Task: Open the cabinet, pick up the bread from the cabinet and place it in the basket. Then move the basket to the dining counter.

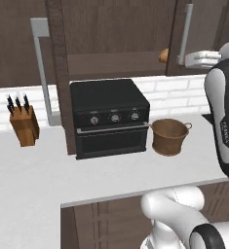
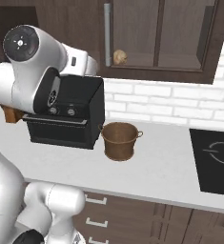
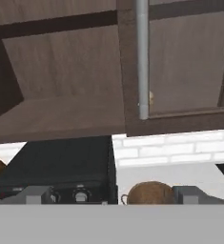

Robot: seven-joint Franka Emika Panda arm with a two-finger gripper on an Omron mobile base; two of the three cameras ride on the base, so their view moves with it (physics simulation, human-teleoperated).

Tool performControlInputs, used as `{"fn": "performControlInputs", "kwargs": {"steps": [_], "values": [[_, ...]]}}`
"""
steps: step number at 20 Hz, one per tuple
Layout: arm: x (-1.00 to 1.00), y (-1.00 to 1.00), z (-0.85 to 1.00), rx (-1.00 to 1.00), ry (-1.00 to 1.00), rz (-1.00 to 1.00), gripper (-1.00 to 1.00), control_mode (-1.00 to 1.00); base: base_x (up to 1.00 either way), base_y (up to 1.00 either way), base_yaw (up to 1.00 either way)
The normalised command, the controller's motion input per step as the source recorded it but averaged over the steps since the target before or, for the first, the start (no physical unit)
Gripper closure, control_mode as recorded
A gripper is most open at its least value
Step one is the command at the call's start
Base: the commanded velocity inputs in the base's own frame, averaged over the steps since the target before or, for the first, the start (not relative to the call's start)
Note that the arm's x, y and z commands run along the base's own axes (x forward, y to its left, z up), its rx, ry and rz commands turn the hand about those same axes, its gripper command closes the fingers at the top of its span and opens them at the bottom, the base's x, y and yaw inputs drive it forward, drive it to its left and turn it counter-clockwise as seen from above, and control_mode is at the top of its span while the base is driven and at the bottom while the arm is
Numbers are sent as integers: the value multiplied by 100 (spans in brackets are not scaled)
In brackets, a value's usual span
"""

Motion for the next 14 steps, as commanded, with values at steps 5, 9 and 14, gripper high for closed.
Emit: {"fn": "performControlInputs", "kwargs": {"steps": [5, 9, 14], "values": [[66, -42, 18, -13, 0, -28, -100, -100, 0, 0, 0], [38, -39, 0, -1, -1, -24, -100, -100, 0, 0, 0], [28, -17, 0, 10, 0, -18, -100, -100, 0, 0, 0]]}}
